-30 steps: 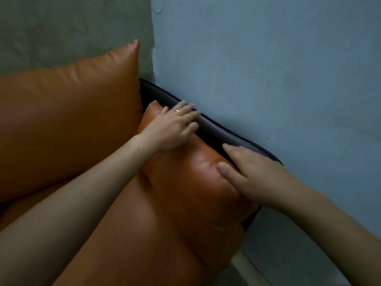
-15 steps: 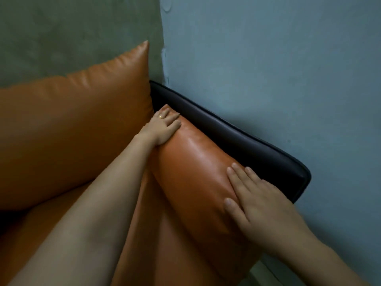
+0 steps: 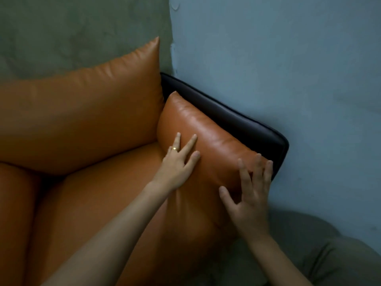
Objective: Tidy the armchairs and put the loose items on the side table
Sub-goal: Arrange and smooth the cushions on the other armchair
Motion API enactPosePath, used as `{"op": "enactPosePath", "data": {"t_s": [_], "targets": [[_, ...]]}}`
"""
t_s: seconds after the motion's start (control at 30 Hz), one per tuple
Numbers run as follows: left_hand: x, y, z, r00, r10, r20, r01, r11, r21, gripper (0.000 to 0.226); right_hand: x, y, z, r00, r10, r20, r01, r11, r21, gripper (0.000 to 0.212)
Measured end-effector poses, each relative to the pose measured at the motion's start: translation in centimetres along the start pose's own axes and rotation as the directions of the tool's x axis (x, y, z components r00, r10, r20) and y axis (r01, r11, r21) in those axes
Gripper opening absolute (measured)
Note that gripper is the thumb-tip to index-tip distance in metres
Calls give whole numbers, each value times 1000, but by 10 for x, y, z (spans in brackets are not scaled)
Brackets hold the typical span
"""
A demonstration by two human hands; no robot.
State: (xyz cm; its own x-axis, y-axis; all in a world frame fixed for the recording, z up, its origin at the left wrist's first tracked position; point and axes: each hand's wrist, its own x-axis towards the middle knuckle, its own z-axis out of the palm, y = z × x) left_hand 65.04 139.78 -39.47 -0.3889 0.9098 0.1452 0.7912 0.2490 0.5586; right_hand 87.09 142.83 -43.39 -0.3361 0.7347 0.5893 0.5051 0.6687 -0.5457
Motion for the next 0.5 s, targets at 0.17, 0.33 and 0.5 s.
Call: {"op": "enactPosePath", "data": {"t_s": [0.17, 0.33, 0.5], "targets": [[-35, 0, 20, 999, -35, -14, 32, 987, -157, 64, 22, 3, -6, 997, -58, -42, 53, 992, -111, 78], [-50, 4, 56, 990, -70, -122, 15, 914, -405, 78, 62, 12, -26, 987, -155, 29, 158, 979, -128, 63], [-54, 1, 91, 966, -113, -233, -5, 891, -455, 90, 59, 23, -10, 975, -220, 13, 220, 972, -85, 53]]}}
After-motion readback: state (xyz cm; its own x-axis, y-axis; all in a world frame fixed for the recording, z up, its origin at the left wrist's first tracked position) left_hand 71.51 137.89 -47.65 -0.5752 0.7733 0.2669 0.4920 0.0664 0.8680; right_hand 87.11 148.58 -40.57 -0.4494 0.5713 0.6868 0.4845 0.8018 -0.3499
